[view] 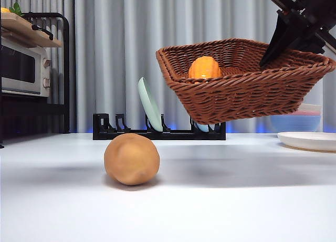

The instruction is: Pick up the basket,pick up the corn from the table,pick up the potato from the table,pick up the cucumber from the table,put all items into the basket

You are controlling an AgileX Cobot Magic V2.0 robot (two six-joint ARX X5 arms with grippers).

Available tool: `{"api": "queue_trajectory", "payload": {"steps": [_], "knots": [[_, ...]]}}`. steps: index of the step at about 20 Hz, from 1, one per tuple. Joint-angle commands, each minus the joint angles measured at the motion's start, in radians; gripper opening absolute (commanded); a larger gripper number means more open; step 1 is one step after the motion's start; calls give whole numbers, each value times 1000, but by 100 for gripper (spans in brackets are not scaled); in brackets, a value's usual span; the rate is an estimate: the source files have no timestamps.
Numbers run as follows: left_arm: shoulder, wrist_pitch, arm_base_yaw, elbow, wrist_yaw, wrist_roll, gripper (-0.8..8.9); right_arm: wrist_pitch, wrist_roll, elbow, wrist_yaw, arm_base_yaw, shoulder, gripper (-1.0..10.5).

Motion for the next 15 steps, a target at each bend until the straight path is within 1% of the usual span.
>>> {"api": "queue_trajectory", "payload": {"steps": [1,2,5,8,9,10,11,12,13,14,15], "knots": [[104,89,-3,70,-21,-4,-13,23,24,11,-10,13,6,-11],[170,131,-3,113,-17,-4,-13,23,24,11,-10,22,7,-11],[364,193,-17,227,26,-5,-13,26,26,11,-9,45,11,-11],[562,211,-72,331,16,-8,-13,37,34,11,-10,59,13,-11],[608,211,-80,354,5,-5,-12,37,34,11,-8,63,13,-11],[655,209,-90,370,-34,-2,-12,37,34,11,-9,67,13,-11],[688,206,-100,378,-64,18,-13,37,34,11,-9,69,13,-11],[713,206,-105,379,-74,44,3,37,34,11,-9,69,13,-11],[728,200,-108,379,-78,57,61,36,34,11,-9,69,13,-11],[737,190,-111,379,-81,56,204,36,34,11,-10,69,13,-11],[740,179,-114,379,-84,57,403,36,34,11,-10,69,13,-11]]}}
